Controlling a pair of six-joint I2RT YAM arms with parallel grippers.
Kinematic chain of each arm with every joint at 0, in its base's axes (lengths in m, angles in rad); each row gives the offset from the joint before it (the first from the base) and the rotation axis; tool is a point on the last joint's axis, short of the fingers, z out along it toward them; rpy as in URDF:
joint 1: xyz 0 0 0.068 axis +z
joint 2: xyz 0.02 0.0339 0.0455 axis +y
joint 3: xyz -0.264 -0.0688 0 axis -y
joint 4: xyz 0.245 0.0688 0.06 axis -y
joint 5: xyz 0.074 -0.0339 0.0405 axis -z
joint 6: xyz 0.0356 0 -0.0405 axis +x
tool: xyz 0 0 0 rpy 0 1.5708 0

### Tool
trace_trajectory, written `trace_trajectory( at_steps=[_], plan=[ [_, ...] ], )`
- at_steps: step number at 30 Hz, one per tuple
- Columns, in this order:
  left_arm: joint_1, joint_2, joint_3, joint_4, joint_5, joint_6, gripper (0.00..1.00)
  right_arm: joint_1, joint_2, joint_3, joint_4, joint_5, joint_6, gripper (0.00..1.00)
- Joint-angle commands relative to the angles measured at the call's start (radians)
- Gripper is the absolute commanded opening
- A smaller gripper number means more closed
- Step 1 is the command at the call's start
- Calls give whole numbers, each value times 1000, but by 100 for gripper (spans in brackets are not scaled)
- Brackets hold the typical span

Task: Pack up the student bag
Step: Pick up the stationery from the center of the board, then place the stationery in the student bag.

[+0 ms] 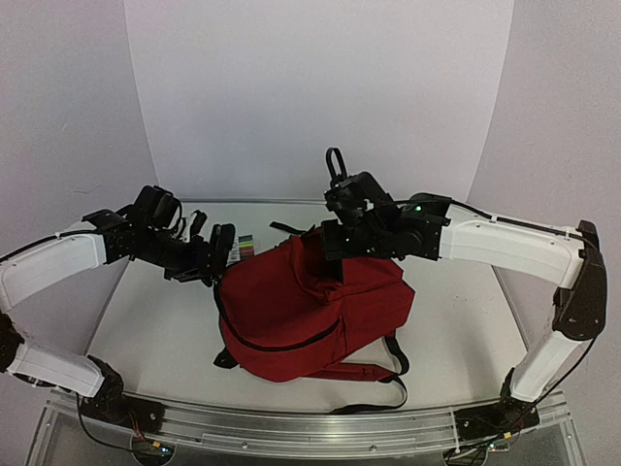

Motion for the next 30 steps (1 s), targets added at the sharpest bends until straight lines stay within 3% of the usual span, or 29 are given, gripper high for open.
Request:
trace_trajectory(
  at_steps=[1, 10, 23, 30],
  plan=[
    [-123, -47, 86, 40, 235, -3, 19, 0, -12, 44, 51, 2, -4, 0],
    [-282, 38, 166, 61, 320, -23, 19, -1, -9, 50, 50, -7, -4, 0],
    [-324, 256, 269, 165, 402, -70, 19, 0, -15, 53, 51, -16, -5, 0],
    [-324, 376, 362, 268, 332, -205, 19, -1, -13, 50, 51, -24, 0, 0]
  ],
)
